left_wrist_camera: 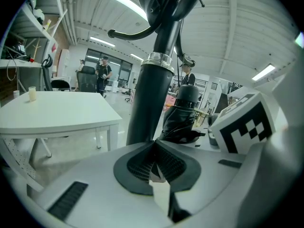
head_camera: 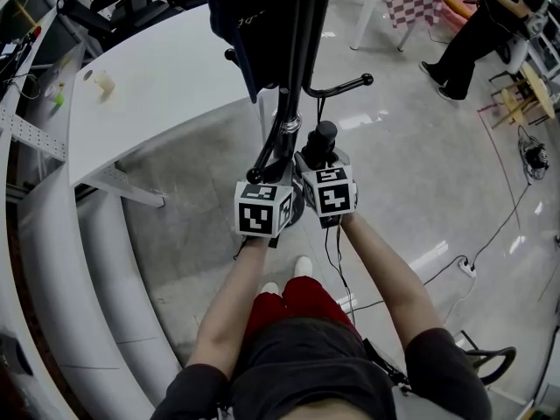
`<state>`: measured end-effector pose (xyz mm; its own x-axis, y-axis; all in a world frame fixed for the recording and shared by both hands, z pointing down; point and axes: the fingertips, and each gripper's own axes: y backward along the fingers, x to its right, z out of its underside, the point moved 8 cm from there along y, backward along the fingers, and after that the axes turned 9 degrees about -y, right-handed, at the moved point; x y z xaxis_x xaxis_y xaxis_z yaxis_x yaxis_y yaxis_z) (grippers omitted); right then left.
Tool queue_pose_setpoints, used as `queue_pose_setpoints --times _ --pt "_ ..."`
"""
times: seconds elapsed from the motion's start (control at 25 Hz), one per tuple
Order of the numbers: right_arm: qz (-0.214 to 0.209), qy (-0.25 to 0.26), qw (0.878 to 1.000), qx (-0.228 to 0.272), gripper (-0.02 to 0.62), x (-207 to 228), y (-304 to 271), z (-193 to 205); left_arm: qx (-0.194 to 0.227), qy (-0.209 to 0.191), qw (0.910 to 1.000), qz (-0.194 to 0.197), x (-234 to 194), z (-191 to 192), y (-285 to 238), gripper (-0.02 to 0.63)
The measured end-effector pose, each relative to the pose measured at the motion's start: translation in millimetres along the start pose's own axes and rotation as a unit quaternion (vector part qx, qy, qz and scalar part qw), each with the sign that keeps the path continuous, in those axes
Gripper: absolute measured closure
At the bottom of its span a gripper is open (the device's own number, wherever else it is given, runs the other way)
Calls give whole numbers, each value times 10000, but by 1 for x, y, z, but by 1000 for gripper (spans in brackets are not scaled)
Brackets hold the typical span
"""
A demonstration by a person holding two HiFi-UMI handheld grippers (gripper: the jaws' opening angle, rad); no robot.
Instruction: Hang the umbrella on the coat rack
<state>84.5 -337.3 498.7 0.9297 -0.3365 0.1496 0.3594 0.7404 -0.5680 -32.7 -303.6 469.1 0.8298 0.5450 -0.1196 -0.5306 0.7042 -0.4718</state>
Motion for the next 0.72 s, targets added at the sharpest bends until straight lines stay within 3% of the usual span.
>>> queue_pose_setpoints --times 0.72 --pt "206 -404 9989 105 370 8 31 22 -41 -11 10000 56 12 4 2 594"
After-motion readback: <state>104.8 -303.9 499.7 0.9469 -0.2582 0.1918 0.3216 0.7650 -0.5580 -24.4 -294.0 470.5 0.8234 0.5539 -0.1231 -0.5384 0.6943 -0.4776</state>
